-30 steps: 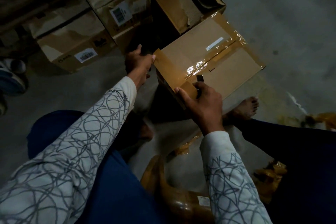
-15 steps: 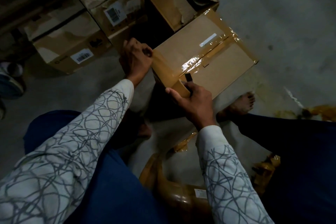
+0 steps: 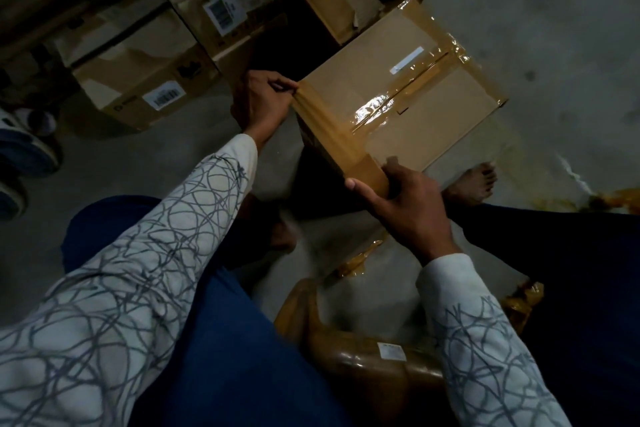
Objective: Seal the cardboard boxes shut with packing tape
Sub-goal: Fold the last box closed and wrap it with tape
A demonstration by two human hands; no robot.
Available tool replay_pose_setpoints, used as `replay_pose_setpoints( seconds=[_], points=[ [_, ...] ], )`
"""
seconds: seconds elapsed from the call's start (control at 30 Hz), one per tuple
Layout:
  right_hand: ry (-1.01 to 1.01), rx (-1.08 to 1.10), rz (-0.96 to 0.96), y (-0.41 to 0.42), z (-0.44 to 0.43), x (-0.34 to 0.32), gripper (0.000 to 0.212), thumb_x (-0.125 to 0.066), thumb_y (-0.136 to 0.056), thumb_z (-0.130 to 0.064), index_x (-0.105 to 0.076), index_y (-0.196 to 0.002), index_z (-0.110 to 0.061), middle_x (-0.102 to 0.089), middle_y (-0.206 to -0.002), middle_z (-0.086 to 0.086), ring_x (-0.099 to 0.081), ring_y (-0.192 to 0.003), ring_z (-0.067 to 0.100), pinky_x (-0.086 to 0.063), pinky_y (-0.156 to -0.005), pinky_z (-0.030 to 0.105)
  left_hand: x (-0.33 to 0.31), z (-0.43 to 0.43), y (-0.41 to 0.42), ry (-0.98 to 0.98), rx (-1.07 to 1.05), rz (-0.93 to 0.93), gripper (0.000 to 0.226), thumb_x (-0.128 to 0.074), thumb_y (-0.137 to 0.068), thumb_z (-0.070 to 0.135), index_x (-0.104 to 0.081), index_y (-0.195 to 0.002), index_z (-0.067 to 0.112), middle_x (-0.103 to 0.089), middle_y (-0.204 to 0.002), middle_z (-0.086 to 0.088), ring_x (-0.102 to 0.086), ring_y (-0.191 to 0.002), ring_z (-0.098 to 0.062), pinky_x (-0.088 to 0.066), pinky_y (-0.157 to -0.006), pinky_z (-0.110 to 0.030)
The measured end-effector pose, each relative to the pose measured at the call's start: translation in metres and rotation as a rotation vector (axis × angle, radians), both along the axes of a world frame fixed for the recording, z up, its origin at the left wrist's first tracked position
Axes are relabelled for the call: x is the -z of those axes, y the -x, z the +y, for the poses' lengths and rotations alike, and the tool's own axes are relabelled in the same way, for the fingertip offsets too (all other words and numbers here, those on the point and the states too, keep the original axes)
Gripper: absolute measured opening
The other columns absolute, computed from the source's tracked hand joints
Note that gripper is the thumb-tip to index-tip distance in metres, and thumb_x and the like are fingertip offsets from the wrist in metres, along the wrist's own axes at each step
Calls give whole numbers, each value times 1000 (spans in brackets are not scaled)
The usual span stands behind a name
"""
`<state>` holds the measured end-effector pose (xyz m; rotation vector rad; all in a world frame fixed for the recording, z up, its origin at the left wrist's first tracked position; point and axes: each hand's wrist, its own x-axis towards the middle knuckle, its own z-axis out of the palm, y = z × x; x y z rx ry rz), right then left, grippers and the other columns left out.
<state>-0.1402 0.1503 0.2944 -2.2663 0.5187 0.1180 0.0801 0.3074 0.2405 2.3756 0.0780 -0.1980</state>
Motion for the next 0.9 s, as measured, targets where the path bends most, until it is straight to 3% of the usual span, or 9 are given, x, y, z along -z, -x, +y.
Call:
replay_pose_setpoints(
  seconds=[0.07,0.13,0.3,0.37,0.5,0.63,0.8,0.9],
  points=[
    [49,28,7,9,-4,-7,51,-56,-86,-73,-66,-84,-23,-60,-66,-8,-58,-56,9,-53,-53,37,0,-1,-1,39,21,10,13,-71,-86,20,-80,-86,29,-72,-85,13,-57,-69,9,-39,-59,-2],
    [146,72,-1,20,-9,-15,54,-54,-86,-76,-63,-74,-24,-58,-61,-7,-56,-51,10,-53,-49,38,0,-2,-1,58,30,5,13,-70,-88,16,-81,-90,23,-73,-87,6,-54,-64,9,-35,-53,0],
    [207,167,48,59,-24,-25,47,-59,-86,-68,-61,-72,-23,-54,-58,-11,-53,-49,4,-33,-44,20,1,-3,0,51,37,5,14,-70,-87,14,-81,-91,22,-72,-86,7,-52,-59,14,-36,-53,1],
    [211,185,63,68,-24,-19,42,-60,-85,-66,-60,-76,-25,-53,-60,-12,-51,-52,1,-30,-46,17,1,-3,0,52,35,16,15,-70,-86,15,-81,-89,24,-73,-85,9,-53,-59,15,-36,-52,0],
    [254,181,94,70,-19,4,52,-56,-88,-69,-69,-87,-18,-62,-69,-2,-57,-59,11,-49,-54,28,0,-2,0,40,10,48,12,-72,-85,20,-80,-85,29,-72,-81,13,-55,-60,15,-37,-54,-2],
    [195,225,138,73,-16,17,47,-55,-88,-71,-64,-87,-25,-60,-71,-5,-60,-63,12,-55,-57,34,2,-3,-2,4,5,54,17,-72,-83,24,-75,-74,38,-67,-72,23,-59,-69,12,-47,-68,-14],
    [204,248,162,70,-19,31,48,-54,-89,-71,-57,-72,-26,-55,-63,-6,-58,-60,16,-42,-52,28,-2,-4,1,-11,-5,8,14,-72,-80,26,-75,-73,38,-66,-71,22,-62,-75,6,-49,-73,-20],
    [195,294,180,61,-18,37,58,-51,-91,-68,-63,-68,-16,-60,-63,3,-60,-63,25,-36,-52,30,-8,-4,6,-82,49,-71,9,-71,-79,26,-76,-81,33,-68,-92,15,-62,-92,-3,-48,-80,-24]
  ],
)
